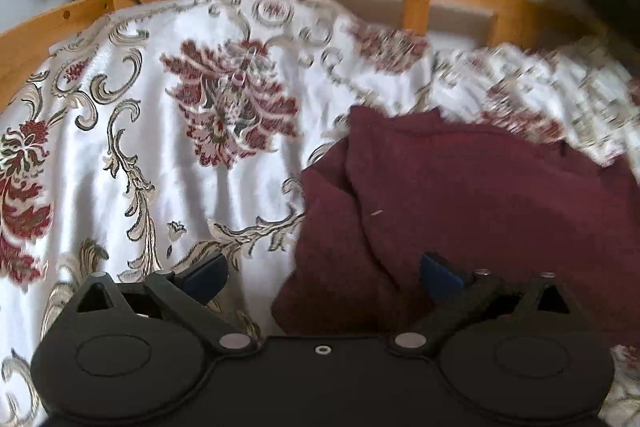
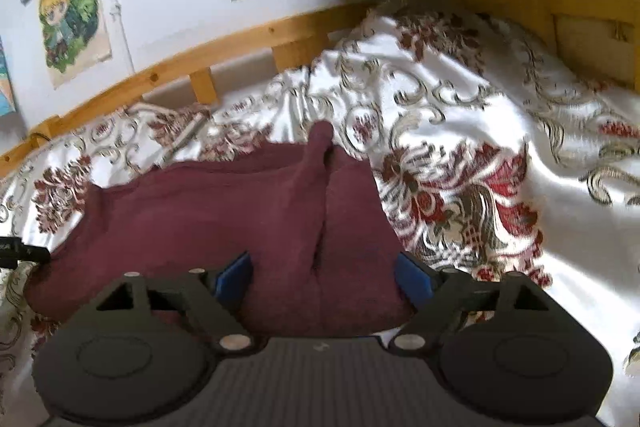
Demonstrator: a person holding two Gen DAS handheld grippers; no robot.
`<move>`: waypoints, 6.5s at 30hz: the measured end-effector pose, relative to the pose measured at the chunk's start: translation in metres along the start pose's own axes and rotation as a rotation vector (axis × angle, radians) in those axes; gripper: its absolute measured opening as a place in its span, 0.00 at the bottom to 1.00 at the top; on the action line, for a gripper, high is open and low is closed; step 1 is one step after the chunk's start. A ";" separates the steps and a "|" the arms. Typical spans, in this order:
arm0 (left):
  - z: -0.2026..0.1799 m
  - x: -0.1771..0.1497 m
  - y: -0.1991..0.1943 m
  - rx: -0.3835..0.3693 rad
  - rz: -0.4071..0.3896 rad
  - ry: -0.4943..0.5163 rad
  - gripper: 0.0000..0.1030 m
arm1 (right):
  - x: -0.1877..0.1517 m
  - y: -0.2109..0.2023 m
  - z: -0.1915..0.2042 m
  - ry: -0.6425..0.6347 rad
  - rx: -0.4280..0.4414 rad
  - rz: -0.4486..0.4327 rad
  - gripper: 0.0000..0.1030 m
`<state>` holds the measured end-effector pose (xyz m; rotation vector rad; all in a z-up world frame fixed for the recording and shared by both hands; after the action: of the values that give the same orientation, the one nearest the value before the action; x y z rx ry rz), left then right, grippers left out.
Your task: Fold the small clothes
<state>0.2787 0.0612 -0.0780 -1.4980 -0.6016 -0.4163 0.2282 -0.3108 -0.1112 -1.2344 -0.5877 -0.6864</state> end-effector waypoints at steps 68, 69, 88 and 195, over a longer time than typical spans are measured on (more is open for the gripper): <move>0.027 -0.013 0.023 -0.320 0.084 -0.133 0.99 | -0.003 -0.005 0.061 -0.125 -0.065 0.003 1.00; 0.028 -0.012 0.027 -0.320 0.088 -0.134 0.99 | -0.002 -0.002 0.069 -0.136 -0.051 0.000 1.00; 0.024 -0.022 0.041 -0.257 0.119 -0.032 0.99 | -0.028 0.045 0.121 -0.295 -0.072 0.070 1.00; -0.185 -0.045 -0.025 -0.055 0.085 0.393 0.99 | 0.014 -0.048 0.000 -0.309 -0.033 0.000 1.00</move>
<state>0.2490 -0.1289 -0.0808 -1.4362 -0.2169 -0.6460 0.2017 -0.3218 -0.0703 -1.3829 -0.8332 -0.5089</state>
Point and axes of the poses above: each gripper's, at about its wrist camera, not at the fingertips, and y roughly the way its jaws point, z to its left, x to its top, the point moved 6 cm from there along y, roughly the way its jaws point, and after that the axes turned 15 degrees about z, right-handed, at the moved point
